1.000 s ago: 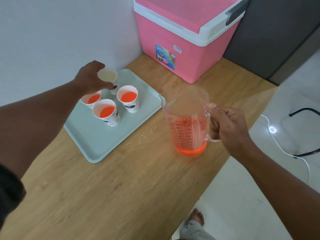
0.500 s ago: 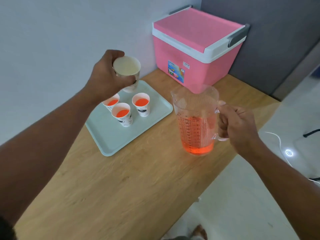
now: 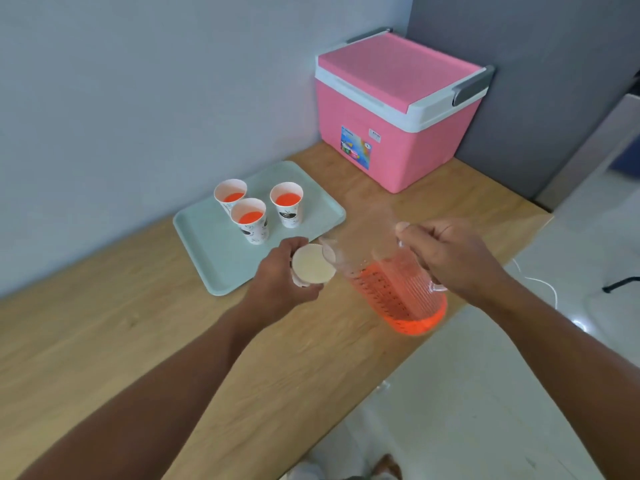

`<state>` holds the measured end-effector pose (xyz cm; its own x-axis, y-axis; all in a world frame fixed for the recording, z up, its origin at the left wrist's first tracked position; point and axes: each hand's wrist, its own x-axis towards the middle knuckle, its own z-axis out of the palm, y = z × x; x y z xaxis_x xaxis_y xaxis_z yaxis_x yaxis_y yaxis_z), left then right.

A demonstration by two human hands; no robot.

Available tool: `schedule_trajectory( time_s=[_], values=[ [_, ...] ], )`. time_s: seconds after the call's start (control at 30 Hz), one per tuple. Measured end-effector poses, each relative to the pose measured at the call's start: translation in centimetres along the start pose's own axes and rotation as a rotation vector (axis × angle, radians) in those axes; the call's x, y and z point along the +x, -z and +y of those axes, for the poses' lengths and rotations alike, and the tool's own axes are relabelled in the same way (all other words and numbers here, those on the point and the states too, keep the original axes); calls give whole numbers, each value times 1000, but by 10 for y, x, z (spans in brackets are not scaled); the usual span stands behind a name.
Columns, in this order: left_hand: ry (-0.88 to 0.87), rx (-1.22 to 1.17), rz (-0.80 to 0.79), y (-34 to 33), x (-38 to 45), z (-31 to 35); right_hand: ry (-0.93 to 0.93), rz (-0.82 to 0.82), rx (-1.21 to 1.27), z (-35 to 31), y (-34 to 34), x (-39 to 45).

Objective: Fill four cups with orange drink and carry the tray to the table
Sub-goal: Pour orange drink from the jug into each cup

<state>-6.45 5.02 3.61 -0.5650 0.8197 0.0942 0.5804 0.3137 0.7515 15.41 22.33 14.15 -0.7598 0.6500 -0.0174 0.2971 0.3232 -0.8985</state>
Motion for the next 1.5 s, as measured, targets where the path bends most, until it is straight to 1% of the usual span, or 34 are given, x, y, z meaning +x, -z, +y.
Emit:
schedule_trajectory(
  time_s=[0.1,0.17,0.27,0.5,0.7,1.0,1.33,1.5],
  values=[
    [-19,-5,-6,-8,-12,-2,47,-93,-215,-7,-2,-1],
    [-30,-13,-26,-13,-18,-3,63,-152,-304,-13,-3,-2],
    [-15,-29,-36,-19,-26,-6,53,-200,-398,-19,-5,-2],
    [-14,-40,-26,-22,-36,-5,55,-271,-494,-26,-12,3],
    [-13,-40,-1,-21,-42,-6,47,-299,-566,-37,-15,14],
    [38,-49,15,-20,-45,-11,57,-328,-670,-46,-25,25],
    [42,-41,52,-15,-46,-14,38,-345,-683,-48,-30,37],
    [46,-36,89,-15,-50,-18,60,-371,-729,-48,-35,44]
  ],
)
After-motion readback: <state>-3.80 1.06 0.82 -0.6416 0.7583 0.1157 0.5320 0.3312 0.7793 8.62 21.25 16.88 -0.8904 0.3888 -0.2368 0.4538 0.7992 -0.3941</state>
